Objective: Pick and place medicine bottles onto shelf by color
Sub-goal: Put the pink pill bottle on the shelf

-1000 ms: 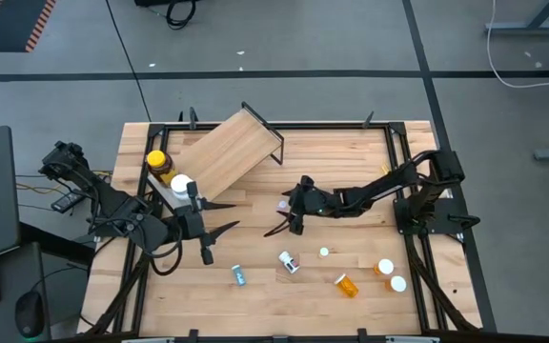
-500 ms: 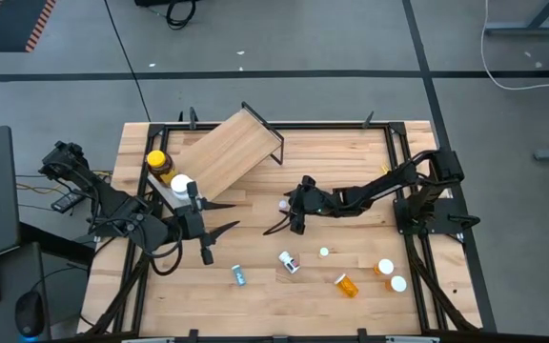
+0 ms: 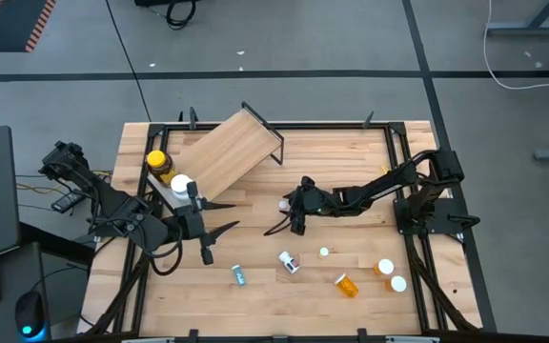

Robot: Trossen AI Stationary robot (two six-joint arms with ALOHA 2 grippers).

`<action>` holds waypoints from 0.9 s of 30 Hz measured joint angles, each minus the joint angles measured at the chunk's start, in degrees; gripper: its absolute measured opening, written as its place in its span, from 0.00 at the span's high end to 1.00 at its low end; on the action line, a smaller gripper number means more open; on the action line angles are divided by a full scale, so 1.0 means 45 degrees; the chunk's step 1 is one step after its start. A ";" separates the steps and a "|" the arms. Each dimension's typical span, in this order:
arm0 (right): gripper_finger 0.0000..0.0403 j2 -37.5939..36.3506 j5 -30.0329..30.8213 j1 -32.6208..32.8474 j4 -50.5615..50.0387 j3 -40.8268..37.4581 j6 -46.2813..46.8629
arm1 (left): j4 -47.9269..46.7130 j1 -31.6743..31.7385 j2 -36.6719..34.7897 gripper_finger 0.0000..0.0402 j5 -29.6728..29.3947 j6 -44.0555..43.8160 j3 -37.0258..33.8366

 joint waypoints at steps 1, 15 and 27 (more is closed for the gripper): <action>0.41 0.0000 0.0000 0.0000 0.0006 0.0000 0.0000 | 0.0000 -0.0001 0.0000 0.56 0.0000 0.0000 0.0000; 0.42 0.1268 0.0092 -0.0083 0.1401 -0.0010 -0.0107 | -0.0078 0.0002 0.0000 0.57 0.0002 -0.0009 0.0000; 0.45 0.1151 0.0096 -0.0078 0.1424 -0.0010 -0.0102 | -0.0102 0.0003 0.0000 0.57 0.0000 -0.0010 0.0000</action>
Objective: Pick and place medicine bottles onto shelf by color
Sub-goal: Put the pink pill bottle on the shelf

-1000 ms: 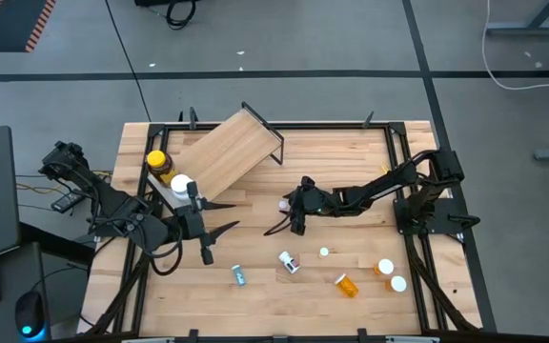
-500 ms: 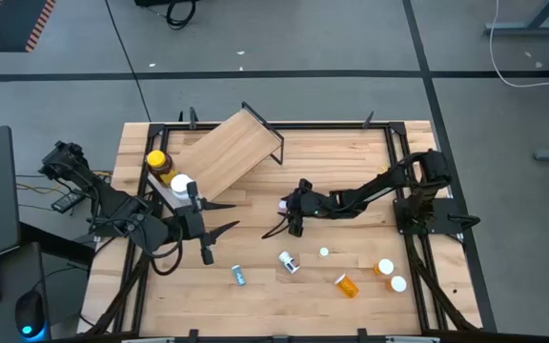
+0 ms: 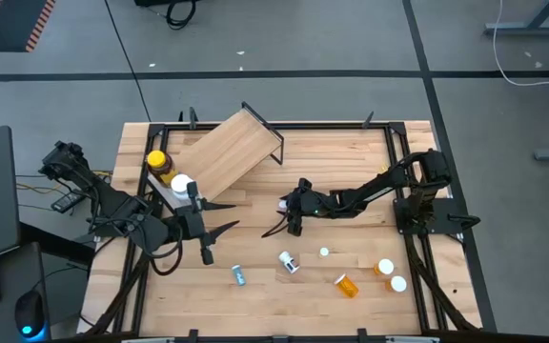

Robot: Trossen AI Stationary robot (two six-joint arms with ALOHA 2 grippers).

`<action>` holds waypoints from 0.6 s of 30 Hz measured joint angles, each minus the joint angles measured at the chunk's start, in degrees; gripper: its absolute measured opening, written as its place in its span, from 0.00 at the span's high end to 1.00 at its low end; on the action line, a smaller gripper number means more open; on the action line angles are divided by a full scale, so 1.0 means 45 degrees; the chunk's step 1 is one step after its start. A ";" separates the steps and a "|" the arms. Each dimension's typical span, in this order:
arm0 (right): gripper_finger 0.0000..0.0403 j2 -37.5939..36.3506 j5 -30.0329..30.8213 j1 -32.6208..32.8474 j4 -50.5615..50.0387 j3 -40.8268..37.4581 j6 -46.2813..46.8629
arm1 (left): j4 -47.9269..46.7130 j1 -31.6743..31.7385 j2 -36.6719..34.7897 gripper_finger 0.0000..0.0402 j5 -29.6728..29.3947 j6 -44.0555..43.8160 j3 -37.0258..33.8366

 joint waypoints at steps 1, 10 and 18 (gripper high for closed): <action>0.46 0.0000 -0.0004 0.0000 0.0008 0.0000 0.0000 | -0.0004 0.0000 0.0000 0.57 0.0000 0.0004 0.0000; 0.57 0.0000 0.0001 0.0005 0.0009 0.0000 0.0000 | -0.0002 0.0000 0.0000 0.57 0.0002 0.0005 0.0000; 0.63 0.0000 0.0001 0.0000 0.0008 0.0000 -0.0005 | -0.0002 -0.0001 0.0000 0.56 0.0005 0.0005 0.0000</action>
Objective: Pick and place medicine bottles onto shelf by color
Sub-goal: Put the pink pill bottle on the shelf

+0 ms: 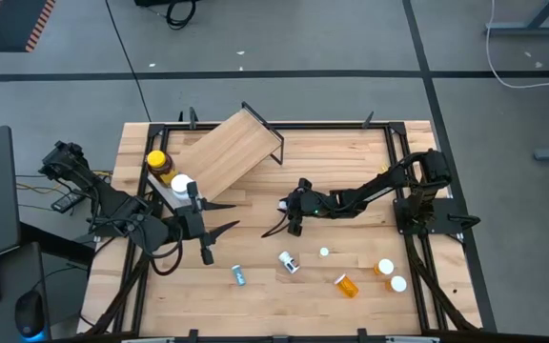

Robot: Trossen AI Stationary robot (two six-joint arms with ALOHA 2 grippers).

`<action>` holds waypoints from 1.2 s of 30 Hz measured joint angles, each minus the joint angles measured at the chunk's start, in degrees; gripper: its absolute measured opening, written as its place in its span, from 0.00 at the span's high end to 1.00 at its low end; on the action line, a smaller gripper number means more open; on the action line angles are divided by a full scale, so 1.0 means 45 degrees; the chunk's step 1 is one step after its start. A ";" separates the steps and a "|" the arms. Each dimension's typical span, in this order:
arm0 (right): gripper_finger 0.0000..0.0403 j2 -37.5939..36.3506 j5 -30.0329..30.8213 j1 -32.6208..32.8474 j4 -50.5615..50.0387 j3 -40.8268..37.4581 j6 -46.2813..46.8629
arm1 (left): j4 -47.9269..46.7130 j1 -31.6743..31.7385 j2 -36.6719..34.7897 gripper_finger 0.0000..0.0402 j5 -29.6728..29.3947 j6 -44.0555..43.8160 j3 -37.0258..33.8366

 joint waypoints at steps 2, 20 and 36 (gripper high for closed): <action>0.64 0.0000 0.0000 0.0004 0.0009 0.0000 -0.0004 | 0.0002 -0.0002 0.0000 0.56 -0.0002 0.0000 0.0000; 0.65 -0.0639 -0.0423 0.0000 -0.2680 0.2228 -0.0592 | -0.0017 -0.0004 0.0000 0.57 0.0000 0.0000 0.0000; 0.65 -0.1667 -0.0785 -0.1766 -0.5661 0.6656 -0.2289 | -0.0046 0.0001 0.0000 0.57 -0.0005 0.0005 -0.0005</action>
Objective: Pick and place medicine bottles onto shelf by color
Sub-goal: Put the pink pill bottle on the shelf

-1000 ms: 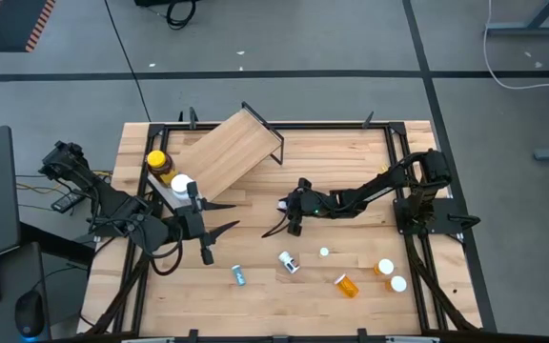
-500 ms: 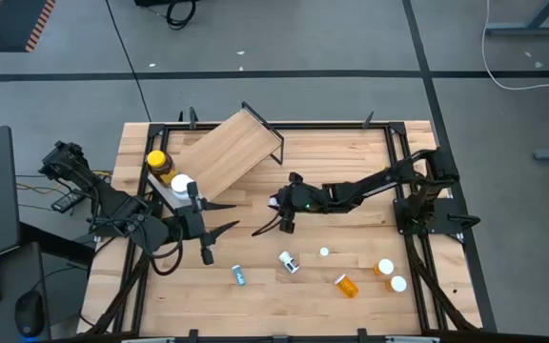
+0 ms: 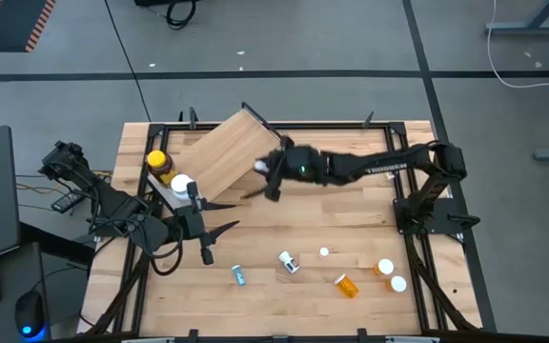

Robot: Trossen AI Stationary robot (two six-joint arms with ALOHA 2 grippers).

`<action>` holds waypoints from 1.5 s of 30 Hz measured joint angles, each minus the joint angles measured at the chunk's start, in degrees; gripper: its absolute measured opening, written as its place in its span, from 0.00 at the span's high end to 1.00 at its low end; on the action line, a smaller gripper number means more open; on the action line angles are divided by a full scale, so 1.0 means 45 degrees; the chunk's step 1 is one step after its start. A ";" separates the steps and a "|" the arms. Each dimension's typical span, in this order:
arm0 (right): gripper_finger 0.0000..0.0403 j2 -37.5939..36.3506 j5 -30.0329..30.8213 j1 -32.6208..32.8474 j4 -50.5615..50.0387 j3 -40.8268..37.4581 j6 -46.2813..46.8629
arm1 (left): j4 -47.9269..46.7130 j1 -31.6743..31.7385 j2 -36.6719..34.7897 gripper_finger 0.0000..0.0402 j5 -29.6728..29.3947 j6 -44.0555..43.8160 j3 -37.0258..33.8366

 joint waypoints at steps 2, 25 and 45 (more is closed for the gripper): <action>0.65 0.0048 -0.0556 -0.0453 -0.0266 0.0495 -0.0005 | -0.0005 0.0000 0.0000 0.56 0.0000 0.0000 0.0000; 0.65 0.0335 -0.2053 -0.3011 0.0506 0.2679 -0.0190 | 0.0029 0.0000 0.0000 0.56 0.0000 0.0118 0.0000; 0.65 0.6371 -0.2416 -0.3930 -0.5024 1.1106 -0.0523 | 0.0015 -0.0639 -0.0001 0.57 -0.0005 0.0131 0.0000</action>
